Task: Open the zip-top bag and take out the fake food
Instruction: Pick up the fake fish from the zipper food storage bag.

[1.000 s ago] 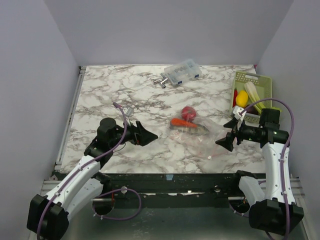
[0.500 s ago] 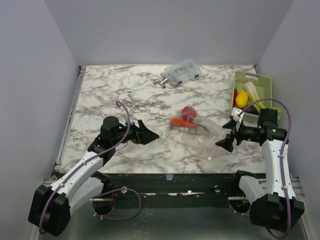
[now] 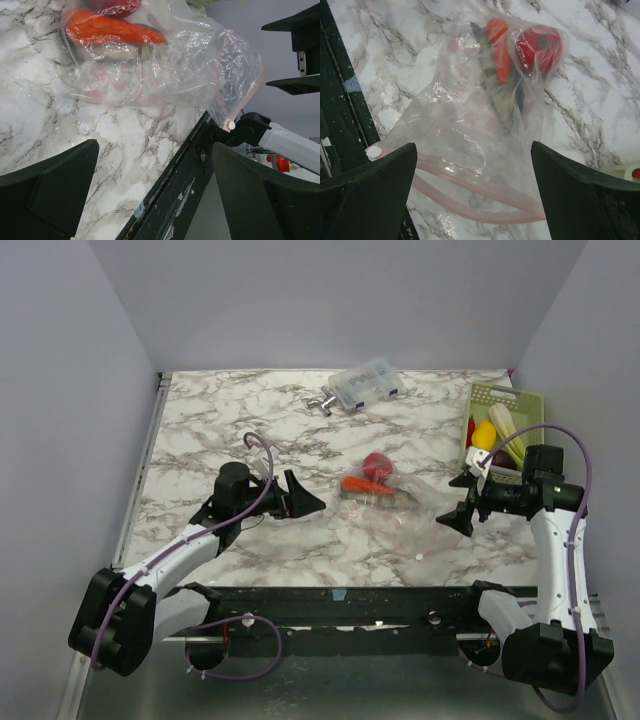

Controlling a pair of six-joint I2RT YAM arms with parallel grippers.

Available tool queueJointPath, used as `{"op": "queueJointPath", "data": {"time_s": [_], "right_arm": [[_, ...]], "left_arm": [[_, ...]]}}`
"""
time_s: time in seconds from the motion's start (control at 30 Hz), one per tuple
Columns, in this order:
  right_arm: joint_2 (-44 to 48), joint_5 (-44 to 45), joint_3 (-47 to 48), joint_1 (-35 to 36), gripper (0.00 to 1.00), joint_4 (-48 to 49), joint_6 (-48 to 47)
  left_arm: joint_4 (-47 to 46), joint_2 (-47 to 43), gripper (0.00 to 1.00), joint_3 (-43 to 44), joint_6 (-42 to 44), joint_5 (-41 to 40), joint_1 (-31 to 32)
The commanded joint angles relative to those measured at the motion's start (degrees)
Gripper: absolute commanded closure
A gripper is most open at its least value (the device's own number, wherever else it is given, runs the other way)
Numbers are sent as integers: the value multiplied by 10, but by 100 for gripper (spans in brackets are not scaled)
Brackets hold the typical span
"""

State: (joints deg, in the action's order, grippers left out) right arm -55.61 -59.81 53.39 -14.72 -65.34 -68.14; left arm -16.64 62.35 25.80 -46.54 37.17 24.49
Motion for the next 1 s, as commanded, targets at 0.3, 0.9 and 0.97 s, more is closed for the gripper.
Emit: {"op": "queueJointPath", "data": {"time_s": [0.3, 0.9, 0.97], "right_arm": [[-24, 182, 58, -2, 16, -114, -26], [-8, 110, -32, -2, 32, 1, -95], [-7, 142, -12, -2, 31, -14, -71]], "left_arm": [[145, 40, 1, 111, 115, -42, 2], [166, 181, 2, 229, 123, -22, 18], [177, 192, 2, 237, 124, -20, 19]]}}
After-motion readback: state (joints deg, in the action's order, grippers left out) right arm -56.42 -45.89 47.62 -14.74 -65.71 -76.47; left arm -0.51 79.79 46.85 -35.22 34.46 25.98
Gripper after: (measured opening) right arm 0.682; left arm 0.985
